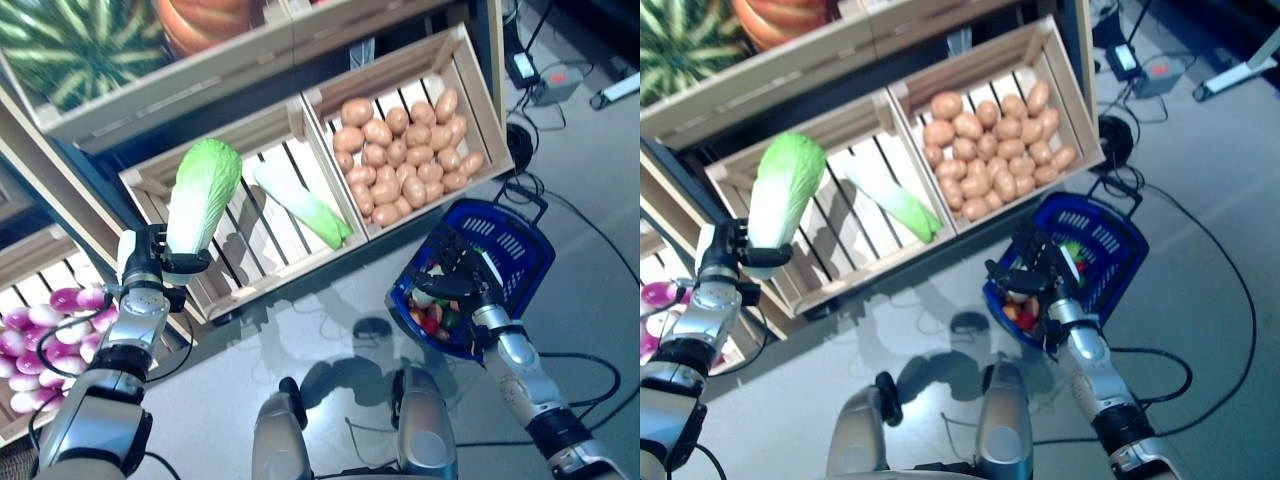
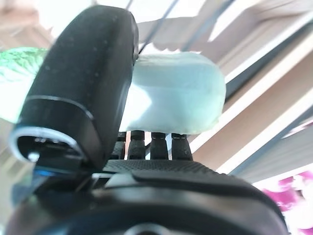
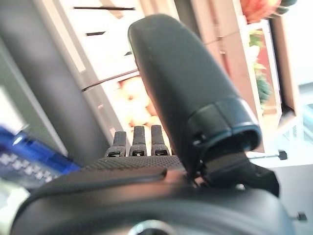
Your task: Put vegetables into the basket
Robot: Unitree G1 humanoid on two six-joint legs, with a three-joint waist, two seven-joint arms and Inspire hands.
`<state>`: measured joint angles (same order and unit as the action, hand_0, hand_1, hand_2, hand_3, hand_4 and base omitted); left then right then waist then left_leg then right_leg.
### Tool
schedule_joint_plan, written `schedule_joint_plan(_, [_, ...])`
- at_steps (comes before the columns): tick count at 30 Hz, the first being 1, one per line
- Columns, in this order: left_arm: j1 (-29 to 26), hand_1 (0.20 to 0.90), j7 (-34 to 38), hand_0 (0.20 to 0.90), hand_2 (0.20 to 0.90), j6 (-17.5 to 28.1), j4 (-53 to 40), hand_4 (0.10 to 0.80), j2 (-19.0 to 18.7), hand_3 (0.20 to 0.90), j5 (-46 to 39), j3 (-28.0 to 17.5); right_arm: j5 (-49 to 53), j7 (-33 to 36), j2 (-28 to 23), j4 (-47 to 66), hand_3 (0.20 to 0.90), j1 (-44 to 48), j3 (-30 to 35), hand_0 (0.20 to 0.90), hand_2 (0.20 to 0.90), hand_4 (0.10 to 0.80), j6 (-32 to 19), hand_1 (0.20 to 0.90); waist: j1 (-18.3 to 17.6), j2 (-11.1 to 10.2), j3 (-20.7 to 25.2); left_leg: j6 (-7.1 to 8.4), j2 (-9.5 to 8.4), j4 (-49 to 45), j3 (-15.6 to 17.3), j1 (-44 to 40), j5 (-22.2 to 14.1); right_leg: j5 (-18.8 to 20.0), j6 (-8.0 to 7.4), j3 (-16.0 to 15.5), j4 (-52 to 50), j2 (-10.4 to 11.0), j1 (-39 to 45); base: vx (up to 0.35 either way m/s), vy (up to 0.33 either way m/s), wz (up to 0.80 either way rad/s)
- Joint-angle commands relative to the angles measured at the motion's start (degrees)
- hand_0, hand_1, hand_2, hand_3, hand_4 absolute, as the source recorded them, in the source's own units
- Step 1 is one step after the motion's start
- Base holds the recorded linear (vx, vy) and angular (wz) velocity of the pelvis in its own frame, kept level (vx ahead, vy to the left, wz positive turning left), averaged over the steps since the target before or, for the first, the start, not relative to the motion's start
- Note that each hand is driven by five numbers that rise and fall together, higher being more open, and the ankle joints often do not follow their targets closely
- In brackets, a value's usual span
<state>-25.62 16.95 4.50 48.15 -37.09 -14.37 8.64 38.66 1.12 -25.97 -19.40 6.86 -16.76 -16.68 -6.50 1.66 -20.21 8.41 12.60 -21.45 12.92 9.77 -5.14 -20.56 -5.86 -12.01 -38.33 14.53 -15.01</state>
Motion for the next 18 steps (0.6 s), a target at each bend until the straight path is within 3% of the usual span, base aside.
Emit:
schedule_joint_plan(1, [4.24,0.3,4.23,0.3,0.3,10.08,-4.65,0.4,-0.47,0.3,-1.15,-1.77,-0.21,-4.24,3.44,3.35,0.9,-2.41,-1.59,0.9,0.9,0.8,-2.53,0.9,0.86,-0.6,11.61,-4.24,-3.96,4.15,1.55,-6.0,-1.29,14.72,-0.61,-0.62,22.35,0.66,9.84,0.082,-0.016,-0.03])
schedule_joint_plan(7, [10.14,0.3,7.17,0.3,0.3,16.13,-13.85,0.4,4.02,0.3,0.34,-3.28,3.54,-12.02,5.76,3.25,0.9,-4.39,-1.08,0.9,0.9,0.8,-1.94,0.9,2.01,-0.3,14.87,-4.28,-6.88,18.87,1.68,-13.58,4.18,20.81,-2.19,-2.06,36.16,-2.02,17.81,0.02,-0.03,-0.02])
schedule_joint_plan(11, [9.65,0.3,8.26,0.3,0.3,15.24,-21.15,0.4,6.66,0.3,5.03,-0.93,7.19,-16.95,7.48,5.08,0.9,-3.56,-1.07,0.9,0.9,0.8,-2.58,0.9,3.27,-0.47,16.3,-4.21,-8.02,25.84,0.24,-15.64,6.2,23.61,-3.0,-3.32,41.97,-3.29,20.39,-0.008,-0.054,0.09])
schedule_joint_plan(18, [11.79,0.3,5.56,0.3,0.3,15.47,-30.59,0.4,10.74,0.3,11.83,3.71,15.7,-21.42,9.9,7.97,0.9,-2.27,-1.02,0.9,0.9,0.8,1.29,0.9,4.9,-1.78,17.3,-4.81,-8.32,26.45,-0.77,-16.55,5.01,23.69,-2.65,-3.57,43.33,-4.5,21.44,-0.024,-0.082,0.09])
